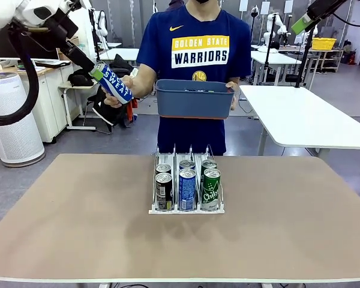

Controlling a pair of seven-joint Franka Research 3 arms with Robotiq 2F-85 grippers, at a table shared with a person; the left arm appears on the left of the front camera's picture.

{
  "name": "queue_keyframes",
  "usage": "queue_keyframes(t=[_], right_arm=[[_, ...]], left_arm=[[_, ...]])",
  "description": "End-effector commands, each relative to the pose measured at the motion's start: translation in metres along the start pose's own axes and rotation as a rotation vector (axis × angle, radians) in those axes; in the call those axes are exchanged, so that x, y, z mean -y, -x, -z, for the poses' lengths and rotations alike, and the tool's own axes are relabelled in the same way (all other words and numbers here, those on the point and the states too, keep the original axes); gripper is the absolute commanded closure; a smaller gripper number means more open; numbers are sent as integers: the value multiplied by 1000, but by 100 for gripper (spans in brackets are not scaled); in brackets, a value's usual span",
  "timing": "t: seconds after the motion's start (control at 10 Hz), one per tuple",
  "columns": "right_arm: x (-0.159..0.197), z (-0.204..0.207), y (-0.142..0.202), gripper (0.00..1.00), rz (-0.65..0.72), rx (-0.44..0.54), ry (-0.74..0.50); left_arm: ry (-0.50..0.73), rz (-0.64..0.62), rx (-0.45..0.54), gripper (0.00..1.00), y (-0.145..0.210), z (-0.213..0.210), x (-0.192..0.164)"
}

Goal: Fill the beverage cans into the dispenser.
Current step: Pick up the Ionic drink handed by the human.

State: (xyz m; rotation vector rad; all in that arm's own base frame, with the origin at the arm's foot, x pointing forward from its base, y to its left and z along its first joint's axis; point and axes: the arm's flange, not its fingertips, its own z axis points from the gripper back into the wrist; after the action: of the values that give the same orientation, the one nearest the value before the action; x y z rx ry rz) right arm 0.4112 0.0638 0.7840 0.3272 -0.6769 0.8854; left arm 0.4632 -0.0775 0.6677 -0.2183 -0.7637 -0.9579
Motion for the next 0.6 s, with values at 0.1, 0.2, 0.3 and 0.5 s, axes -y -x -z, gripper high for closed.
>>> queue_keyframes(t=[0.1,0.2,0.3,0.5], right_arm=[[-2,-1,1,0,2,5,-3],[-2,-1,1,0,2,5,-3],[-2,-1,1,0,2,5,-3],[-2,-1,1,0,2,5,-3]], left_arm=[[31,12,72,0,-1,10,-11],[40,13,73,0,-1,11,-13],[42,11,79,0,-3,16,-13],[49,11,71,0,-3,20,-15]])
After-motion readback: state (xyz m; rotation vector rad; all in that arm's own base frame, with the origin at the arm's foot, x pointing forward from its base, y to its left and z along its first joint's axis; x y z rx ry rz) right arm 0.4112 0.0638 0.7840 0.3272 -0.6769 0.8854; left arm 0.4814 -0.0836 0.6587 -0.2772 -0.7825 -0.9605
